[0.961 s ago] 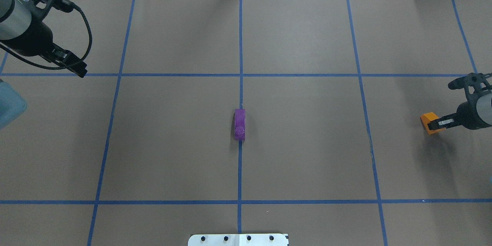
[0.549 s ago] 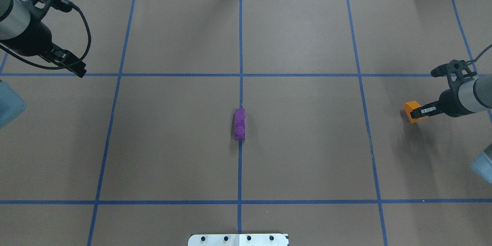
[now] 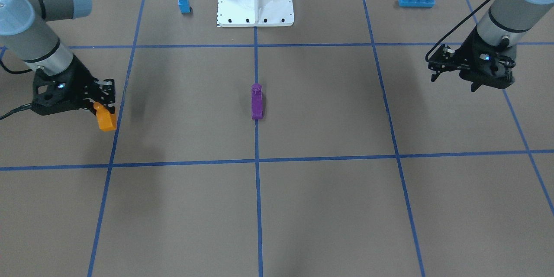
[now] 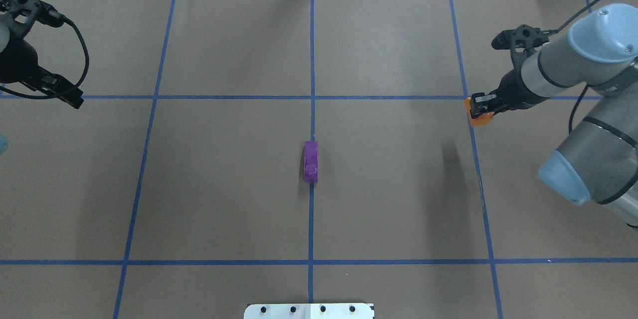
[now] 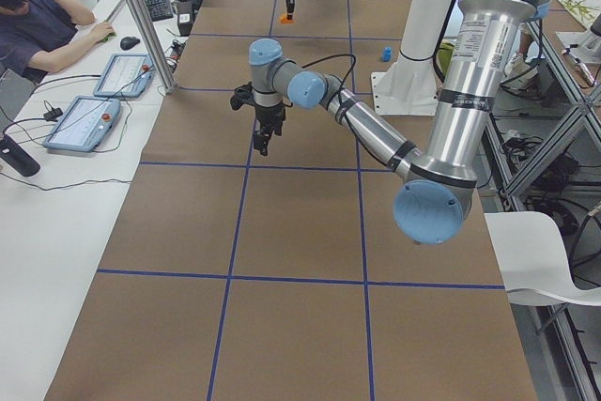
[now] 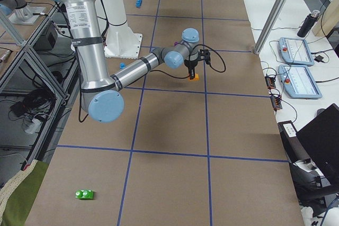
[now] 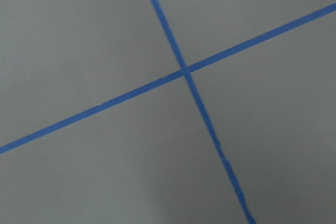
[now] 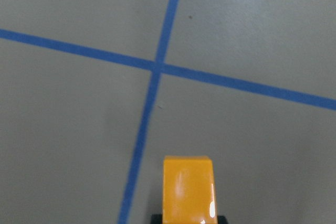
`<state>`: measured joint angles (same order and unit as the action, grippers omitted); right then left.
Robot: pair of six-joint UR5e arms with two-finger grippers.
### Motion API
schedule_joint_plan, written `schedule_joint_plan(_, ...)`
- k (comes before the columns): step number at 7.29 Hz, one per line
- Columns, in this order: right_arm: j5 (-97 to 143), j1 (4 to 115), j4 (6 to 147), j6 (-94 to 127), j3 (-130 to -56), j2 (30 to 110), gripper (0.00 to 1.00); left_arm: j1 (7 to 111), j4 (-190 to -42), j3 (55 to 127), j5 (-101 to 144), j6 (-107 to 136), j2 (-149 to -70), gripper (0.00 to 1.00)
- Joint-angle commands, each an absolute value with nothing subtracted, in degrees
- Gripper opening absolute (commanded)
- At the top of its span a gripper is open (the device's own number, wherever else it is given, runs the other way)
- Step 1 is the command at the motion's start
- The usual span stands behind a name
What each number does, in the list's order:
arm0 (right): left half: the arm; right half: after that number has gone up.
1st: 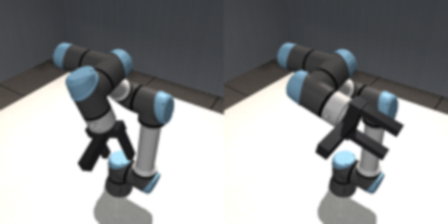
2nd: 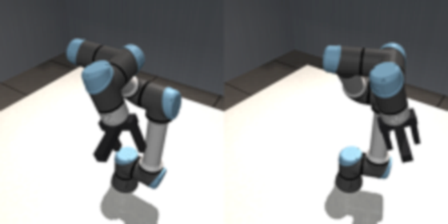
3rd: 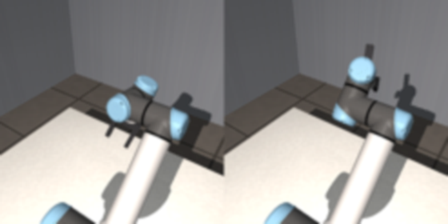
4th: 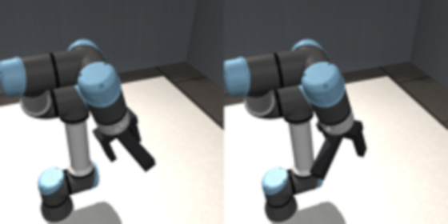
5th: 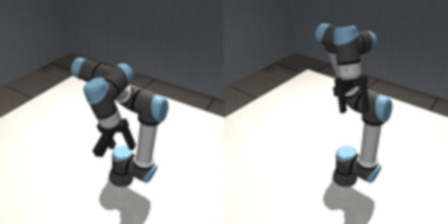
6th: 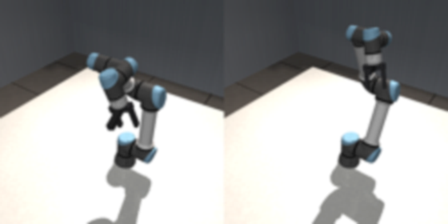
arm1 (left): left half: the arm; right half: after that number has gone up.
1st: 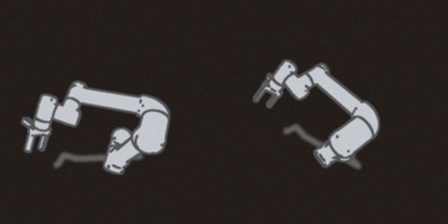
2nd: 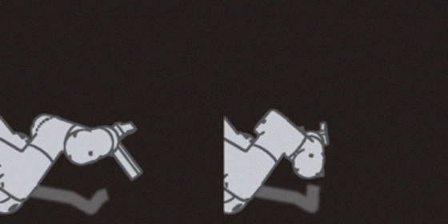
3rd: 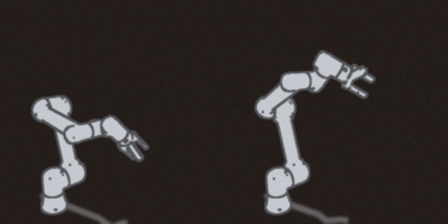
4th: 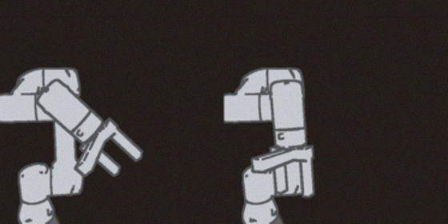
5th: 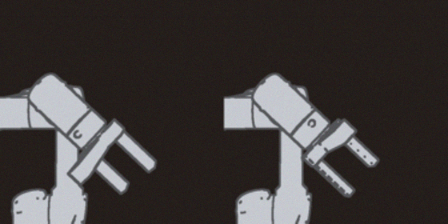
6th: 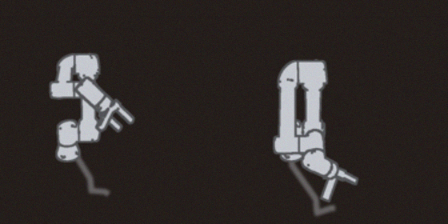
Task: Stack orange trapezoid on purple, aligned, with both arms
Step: 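Carry the orange block over the purple block with the right gripper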
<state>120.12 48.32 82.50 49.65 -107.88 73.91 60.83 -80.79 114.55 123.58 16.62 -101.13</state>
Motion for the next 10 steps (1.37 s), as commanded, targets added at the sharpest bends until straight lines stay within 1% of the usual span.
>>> schedule_joint_plan(1,118.6,41.9,92.4,59.8,-108.2,60.2,0.0,67.4,-81.9,113.2,124.2,6.1,-98.1,1.0)
schedule_joint_plan(2,112.6,37.2,92.5,65.2,-108.2,56.9,0.0,70.0,-81.9,112.2,127.8,2.7,-96.7,1.0)
schedule_joint_plan(3,110.3,34.4,93.0,69.4,-106.7,53.6,0.0,71.5,-81.9,111.8,128.5,1.5,-96.2,1.0)
schedule_joint_plan(5,109.5,30.3,96.6,73.1,-100.0,46.4,0.0,71.5,-81.9,111.5,128.5,1.5,-95.8,1.0)
schedule_joint_plan(6,108.6,28.9,96.9,74.3,-97.0,44.1,0.0,71.6,-82.0,111.7,128.6,1.5,-95.3,1.0)
schedule_joint_plan(8,107.1,26.6,96.8,74.3,-93.6,42.7,0.0,71.6,-81.9,111.8,128.6,1.6,-95.3,1.0)
schedule_joint_plan(10,107.1,26.3,96.8,74.3,-91.9,42.5,0.0,71.5,-81.9,111.8,128.6,1.6,-95.3,1.0)
